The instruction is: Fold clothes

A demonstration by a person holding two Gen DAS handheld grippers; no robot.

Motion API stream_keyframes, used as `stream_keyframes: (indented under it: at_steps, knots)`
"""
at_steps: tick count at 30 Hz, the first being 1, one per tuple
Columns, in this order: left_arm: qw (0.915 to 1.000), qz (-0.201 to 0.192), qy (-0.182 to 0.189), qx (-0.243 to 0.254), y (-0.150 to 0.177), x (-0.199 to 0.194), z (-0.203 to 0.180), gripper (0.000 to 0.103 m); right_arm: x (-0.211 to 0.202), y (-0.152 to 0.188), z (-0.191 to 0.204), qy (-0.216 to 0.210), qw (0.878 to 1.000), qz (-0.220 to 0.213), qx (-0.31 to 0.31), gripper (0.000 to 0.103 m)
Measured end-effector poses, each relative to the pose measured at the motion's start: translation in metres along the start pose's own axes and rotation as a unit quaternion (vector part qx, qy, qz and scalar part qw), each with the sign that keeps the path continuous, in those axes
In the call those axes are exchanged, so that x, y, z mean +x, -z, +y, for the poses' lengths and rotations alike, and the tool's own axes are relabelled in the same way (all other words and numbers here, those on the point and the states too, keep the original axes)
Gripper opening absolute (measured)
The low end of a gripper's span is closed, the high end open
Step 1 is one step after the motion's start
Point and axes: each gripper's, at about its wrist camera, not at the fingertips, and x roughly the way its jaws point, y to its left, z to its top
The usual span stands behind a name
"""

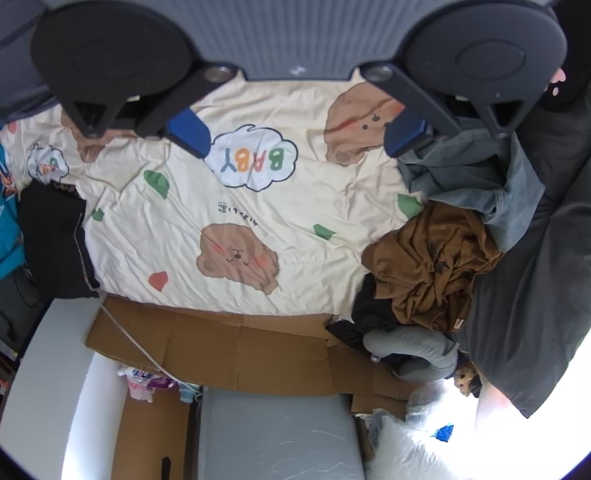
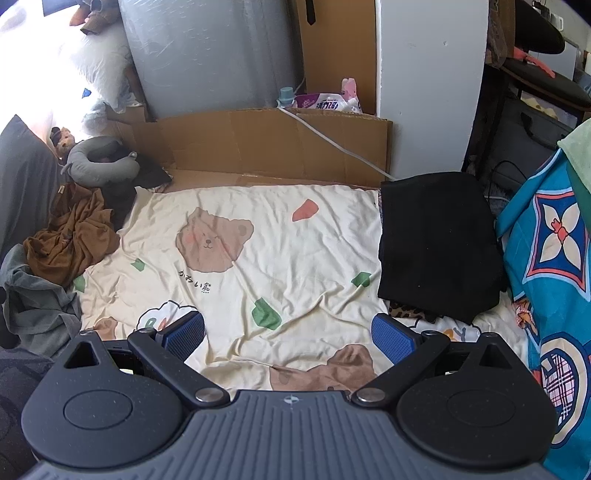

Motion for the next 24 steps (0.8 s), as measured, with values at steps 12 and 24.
stream_keyframes:
  at_steps: [12, 24]
  knots:
    - [0.9999, -0.009, -0.008, 0.0, -0.001, 0.0, 0.003, 0.101, 0.001, -0.001, 0.001, -0.001, 1.0, 0.004, 0.001, 0.1]
    - [0.9998, -0.011, -0.013, 0.004, 0.0, 0.001, -0.001, 0.101, 0.002, -0.002, 0.001, -0.004, 1.0, 0.0, 0.003, 0.1]
